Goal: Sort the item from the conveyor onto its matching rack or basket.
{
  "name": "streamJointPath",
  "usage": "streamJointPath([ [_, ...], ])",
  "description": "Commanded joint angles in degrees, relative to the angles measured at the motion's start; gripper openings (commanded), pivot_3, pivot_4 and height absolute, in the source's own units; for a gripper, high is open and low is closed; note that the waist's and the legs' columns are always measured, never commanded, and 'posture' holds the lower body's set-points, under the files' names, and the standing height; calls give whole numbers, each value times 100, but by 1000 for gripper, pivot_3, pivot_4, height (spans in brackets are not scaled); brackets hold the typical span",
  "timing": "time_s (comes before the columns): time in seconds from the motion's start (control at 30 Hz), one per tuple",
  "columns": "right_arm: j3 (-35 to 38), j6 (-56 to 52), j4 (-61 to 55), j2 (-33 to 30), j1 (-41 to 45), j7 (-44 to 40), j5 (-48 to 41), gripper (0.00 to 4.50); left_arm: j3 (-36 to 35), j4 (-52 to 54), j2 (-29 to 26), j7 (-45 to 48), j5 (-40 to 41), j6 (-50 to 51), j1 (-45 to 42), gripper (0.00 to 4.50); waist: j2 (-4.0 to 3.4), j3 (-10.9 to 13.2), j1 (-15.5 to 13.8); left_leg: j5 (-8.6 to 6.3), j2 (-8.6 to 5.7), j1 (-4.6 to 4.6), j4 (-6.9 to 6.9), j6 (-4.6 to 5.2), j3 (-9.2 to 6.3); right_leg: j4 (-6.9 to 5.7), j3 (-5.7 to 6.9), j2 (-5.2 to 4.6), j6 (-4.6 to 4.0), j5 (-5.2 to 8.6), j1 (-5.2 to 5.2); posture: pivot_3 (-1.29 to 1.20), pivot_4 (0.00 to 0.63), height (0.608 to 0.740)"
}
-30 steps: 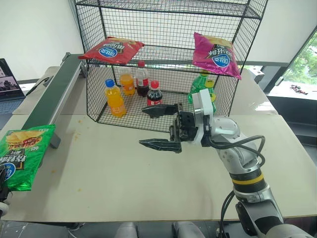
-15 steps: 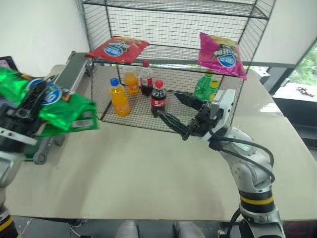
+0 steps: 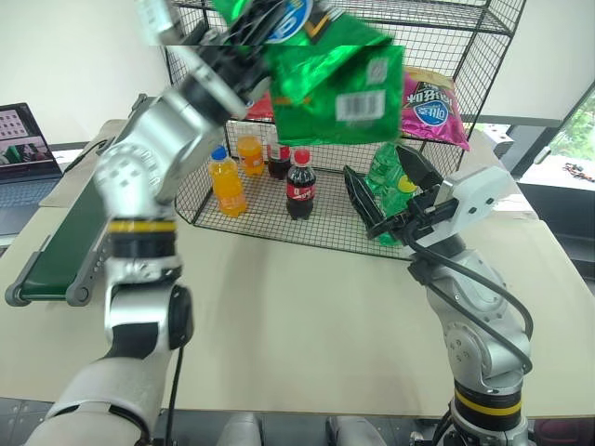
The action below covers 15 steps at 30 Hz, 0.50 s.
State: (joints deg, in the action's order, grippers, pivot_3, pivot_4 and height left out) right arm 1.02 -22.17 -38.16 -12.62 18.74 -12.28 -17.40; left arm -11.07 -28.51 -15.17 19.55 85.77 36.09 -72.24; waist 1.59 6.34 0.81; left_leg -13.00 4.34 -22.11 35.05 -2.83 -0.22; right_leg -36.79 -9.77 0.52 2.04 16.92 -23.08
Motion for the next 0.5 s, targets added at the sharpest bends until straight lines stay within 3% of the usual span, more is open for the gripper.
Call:
streamJointPath([
  [0.03,34,93,-304,44,32,167,110,4500,-65,-1117,295,821,-1070,-736,-367,28,-7,-1,33,-1,0,0,-2,2,0,2,-3,0,0,0,-1,0,150,738],
  [0.17,-10,50,-376,69,20,264,171,4500,-220,-1785,772,582,-1835,-1389,-414,28,-15,4,54,1,0,-4,-11,9,-1,2,-5,1,1,1,-6,0,150,738],
  [0.5,-83,88,-207,73,184,210,123,4500,-1163,-1664,1125,481,-2147,-1448,-818,28,-13,6,12,6,-1,-20,11,17,-8,-6,-6,1,9,2,-7,0,150,738],
])
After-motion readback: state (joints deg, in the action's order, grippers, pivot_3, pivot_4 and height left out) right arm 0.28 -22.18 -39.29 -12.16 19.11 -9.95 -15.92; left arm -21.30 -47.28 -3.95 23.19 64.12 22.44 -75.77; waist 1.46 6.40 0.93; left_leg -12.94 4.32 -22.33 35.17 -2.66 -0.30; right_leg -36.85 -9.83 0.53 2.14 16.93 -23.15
